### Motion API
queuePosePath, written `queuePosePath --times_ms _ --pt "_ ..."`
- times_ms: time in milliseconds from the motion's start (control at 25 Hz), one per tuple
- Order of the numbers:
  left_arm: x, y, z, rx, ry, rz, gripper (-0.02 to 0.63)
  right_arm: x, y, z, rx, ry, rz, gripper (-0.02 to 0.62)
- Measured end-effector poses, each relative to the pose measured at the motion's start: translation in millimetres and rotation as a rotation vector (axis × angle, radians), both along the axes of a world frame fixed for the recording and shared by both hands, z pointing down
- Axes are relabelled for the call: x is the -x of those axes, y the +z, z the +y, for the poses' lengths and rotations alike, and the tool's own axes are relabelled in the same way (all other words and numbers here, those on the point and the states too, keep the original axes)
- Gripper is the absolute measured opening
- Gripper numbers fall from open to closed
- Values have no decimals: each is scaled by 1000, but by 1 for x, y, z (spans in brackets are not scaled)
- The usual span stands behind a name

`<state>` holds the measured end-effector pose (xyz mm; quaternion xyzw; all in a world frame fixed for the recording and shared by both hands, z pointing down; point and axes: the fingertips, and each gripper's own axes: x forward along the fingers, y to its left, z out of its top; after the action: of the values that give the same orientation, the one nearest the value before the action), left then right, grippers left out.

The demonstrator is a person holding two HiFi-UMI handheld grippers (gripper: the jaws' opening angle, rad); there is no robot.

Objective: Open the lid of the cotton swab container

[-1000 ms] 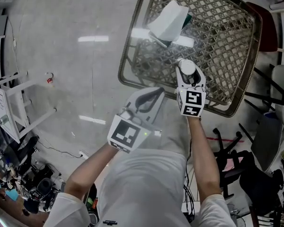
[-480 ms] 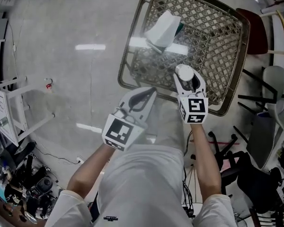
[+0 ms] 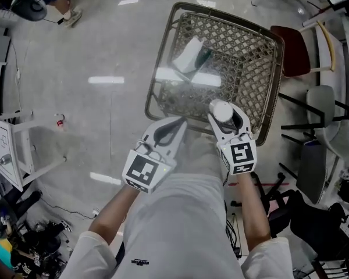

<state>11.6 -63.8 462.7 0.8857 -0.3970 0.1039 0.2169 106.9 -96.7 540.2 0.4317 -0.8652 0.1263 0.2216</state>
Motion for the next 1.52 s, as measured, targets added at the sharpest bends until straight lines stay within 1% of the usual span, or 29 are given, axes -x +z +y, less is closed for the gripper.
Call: queuePosePath --times_ms 120,240,360,560,760,920,1040,1200,1240,1280,1320,1360,1520 --pt "0 -31 5 -27 -10 28 2 3 -33 17 -9 -29 -20 248" --pt "-3 -60 9 -61 6 42 2 4 -68 29 -18 -39 -33 249" --pt "0 -84 11 -105 25 53 2 9 -98 35 -37 -39 -23 248" --pt "4 -110 17 -135 38 68 2 14 -130 45 -25 -17 -17 247" --pt "14 -124 28 -155 20 93 2 17 -147 57 -36 1 -6 247" --pt "14 -123 27 -148 17 74 2 14 -152 53 -54 -4 15 247" --pt "7 -124 29 -146 53 69 3 10 -152 51 -51 1 17 245" --pt "-5 -129 30 -156 125 68 5 19 -151 49 -54 -22 38 245" --pt "-9 -131 31 -161 151 68 36 22 -151 49 -54 -31 45 245" --pt "-15 -134 32 -166 179 65 109 26 -150 50 -52 -42 52 245" --pt "-20 -136 33 -174 204 57 141 29 -149 52 -50 -52 59 245" --pt "-25 -138 33 -182 226 45 156 32 -148 53 -48 -62 66 245" --pt "-44 -134 34 -192 299 -9 251 43 -146 56 -40 -72 89 245"
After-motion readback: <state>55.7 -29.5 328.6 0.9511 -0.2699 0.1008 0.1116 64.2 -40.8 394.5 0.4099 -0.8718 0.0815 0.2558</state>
